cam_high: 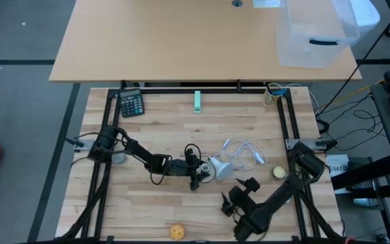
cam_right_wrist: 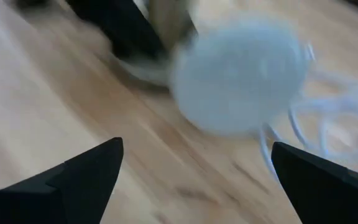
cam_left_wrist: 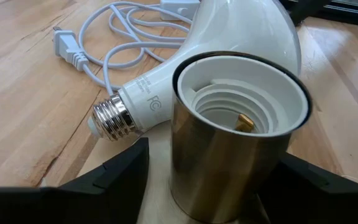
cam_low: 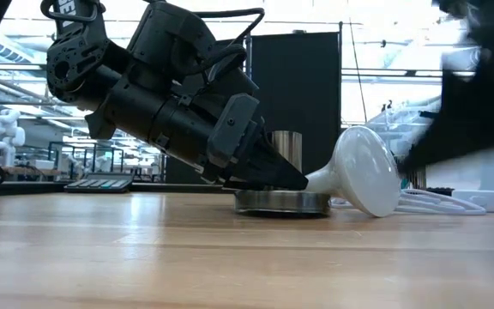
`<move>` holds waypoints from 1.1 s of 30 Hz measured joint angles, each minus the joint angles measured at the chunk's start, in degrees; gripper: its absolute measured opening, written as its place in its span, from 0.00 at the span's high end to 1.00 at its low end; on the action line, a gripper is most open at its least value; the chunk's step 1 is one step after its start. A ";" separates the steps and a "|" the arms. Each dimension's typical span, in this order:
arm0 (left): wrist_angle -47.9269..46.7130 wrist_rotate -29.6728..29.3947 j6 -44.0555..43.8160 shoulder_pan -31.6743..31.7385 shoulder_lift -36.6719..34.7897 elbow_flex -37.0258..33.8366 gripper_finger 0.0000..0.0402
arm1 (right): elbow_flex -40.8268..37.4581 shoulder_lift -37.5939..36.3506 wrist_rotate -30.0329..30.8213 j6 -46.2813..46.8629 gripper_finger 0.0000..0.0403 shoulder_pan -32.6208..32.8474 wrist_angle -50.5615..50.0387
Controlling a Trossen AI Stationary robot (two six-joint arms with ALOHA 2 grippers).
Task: Screw lightbulb
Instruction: Prepare the lamp
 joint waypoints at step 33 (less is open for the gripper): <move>0.02 0.00 0.02 -0.02 0.00 0.00 0.33 | -0.49 -4.92 12.66 0.65 0.01 2.43 -1.22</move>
